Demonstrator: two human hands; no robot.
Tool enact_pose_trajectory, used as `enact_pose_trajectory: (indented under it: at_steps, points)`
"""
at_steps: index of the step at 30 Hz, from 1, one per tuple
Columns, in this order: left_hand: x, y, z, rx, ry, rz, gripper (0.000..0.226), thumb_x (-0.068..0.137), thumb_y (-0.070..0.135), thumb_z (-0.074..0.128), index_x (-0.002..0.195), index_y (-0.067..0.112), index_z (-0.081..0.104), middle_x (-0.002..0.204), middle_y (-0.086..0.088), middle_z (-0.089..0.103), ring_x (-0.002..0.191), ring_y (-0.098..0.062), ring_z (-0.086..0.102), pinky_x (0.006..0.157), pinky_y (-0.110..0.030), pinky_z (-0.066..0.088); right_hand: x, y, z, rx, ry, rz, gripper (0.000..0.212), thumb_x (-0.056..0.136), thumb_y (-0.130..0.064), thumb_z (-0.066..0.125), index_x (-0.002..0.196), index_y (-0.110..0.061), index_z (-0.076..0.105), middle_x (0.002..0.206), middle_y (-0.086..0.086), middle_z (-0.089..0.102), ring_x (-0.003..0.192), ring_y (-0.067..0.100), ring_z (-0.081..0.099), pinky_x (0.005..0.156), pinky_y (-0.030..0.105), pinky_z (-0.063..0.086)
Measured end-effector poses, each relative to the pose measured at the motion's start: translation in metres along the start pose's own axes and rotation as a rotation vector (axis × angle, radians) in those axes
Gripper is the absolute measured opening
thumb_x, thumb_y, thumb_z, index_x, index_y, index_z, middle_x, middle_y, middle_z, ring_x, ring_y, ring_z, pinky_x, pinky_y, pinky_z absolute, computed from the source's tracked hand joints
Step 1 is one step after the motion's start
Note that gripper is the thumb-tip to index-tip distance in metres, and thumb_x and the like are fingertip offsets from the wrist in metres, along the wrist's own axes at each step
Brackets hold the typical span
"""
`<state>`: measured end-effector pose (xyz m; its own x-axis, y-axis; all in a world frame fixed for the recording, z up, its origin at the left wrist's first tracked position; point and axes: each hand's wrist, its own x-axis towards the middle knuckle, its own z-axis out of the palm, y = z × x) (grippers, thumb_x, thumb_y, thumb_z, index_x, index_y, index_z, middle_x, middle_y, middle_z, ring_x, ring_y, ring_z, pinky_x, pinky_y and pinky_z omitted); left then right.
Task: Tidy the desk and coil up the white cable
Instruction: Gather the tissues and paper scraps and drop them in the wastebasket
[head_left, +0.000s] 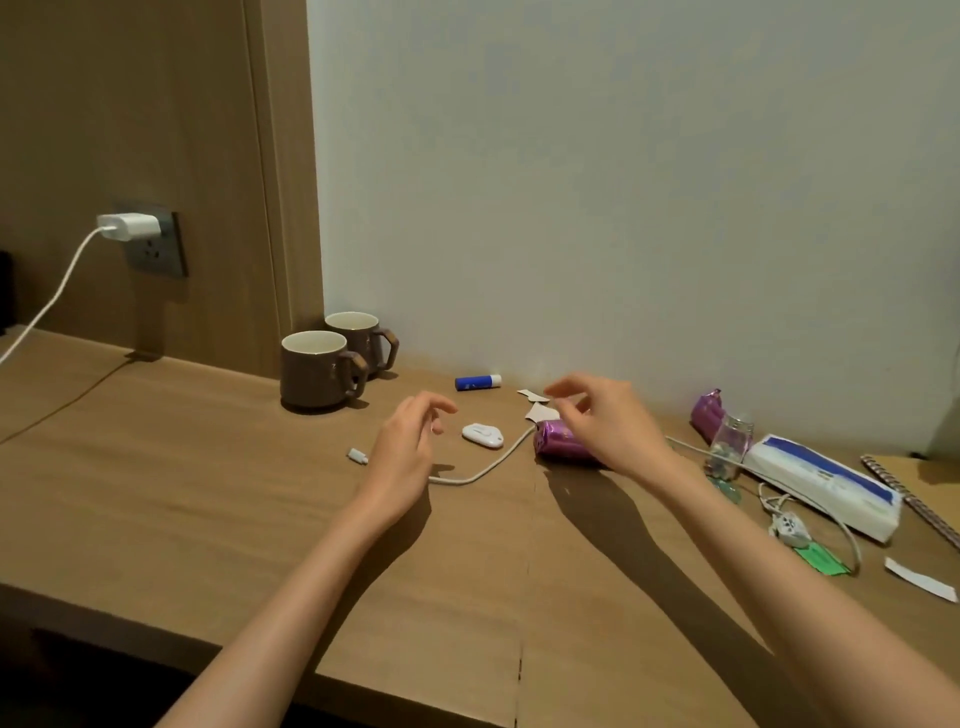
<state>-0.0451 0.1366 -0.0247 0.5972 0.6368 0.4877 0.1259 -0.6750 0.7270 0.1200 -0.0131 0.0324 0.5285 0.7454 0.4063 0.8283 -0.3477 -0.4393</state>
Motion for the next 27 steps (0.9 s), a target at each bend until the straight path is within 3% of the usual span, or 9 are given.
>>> enact_pose_trajectory:
  at_steps: [3, 7, 10, 15, 21, 27]
  points:
    - [0.002, -0.009, -0.002, -0.039, 0.061, -0.051, 0.024, 0.1, 0.017, 0.036, 0.103, 0.025, 0.058, 0.082, 0.005, 0.059, 0.074, -0.007, 0.055, 0.065, -0.026, 0.045, 0.045, 0.022, 0.011, -0.024, -0.064, 0.064, 0.023, 0.092, -0.019, 0.052, 0.111, -0.021, 0.066, 0.114, -0.006, 0.067, 0.089, 0.011, 0.058, 0.08, 0.027, 0.045]
    - [-0.002, -0.012, -0.003, -0.017, 0.086, -0.115, 0.016, 0.096, 0.03, 0.045, 0.09, 0.03, 0.059, 0.065, -0.006, 0.06, 0.06, -0.02, 0.056, 0.056, -0.043, 0.05, 0.09, 0.045, 0.039, -0.1, -0.213, 0.156, 0.026, 0.091, -0.019, 0.055, 0.116, -0.019, 0.064, 0.126, 0.004, 0.062, 0.112, 0.02, 0.057, 0.093, 0.031, 0.045]
    - [-0.005, -0.008, -0.002, 0.057, 0.073, -0.098, 0.014, 0.093, 0.03, 0.049, 0.086, 0.028, 0.062, 0.056, 0.0, 0.058, 0.054, -0.013, 0.055, 0.054, -0.04, 0.05, 0.115, 0.051, 0.062, -0.123, -0.291, 0.211, 0.032, 0.088, -0.02, 0.062, 0.12, -0.015, 0.062, 0.13, 0.008, 0.059, 0.118, 0.023, 0.054, 0.097, 0.034, 0.045]
    - [-0.001, -0.011, -0.001, 0.157, 0.003, -0.114, 0.016, 0.093, 0.034, 0.049, 0.089, 0.029, 0.064, 0.054, 0.003, 0.057, 0.052, -0.01, 0.054, 0.051, -0.034, 0.049, 0.14, 0.058, 0.092, -0.182, -0.336, 0.292, 0.037, 0.089, -0.018, 0.061, 0.126, -0.01, 0.057, 0.124, 0.011, 0.06, 0.11, 0.026, 0.057, 0.088, 0.032, 0.049]
    - [0.001, -0.015, 0.001, 0.235, -0.02, -0.133, 0.018, 0.093, 0.036, 0.047, 0.096, 0.029, 0.063, 0.054, 0.002, 0.057, 0.053, -0.015, 0.055, 0.051, -0.035, 0.048, 0.149, 0.067, 0.108, -0.365, -0.229, 0.187, 0.016, 0.083, -0.007, 0.057, 0.09, -0.006, 0.071, 0.092, 0.015, 0.069, 0.083, 0.03, 0.064, 0.074, 0.041, 0.057]
    - [-0.002, -0.015, -0.001, 0.293, -0.054, -0.127, 0.022, 0.097, 0.036, 0.042, 0.107, 0.029, 0.061, 0.056, 0.008, 0.057, 0.052, -0.009, 0.055, 0.053, -0.032, 0.052, 0.149, 0.061, 0.105, -0.438, -0.26, 0.125, 0.011, 0.079, -0.005, 0.058, 0.082, -0.004, 0.068, 0.084, 0.014, 0.067, 0.077, 0.03, 0.062, 0.068, 0.039, 0.057]
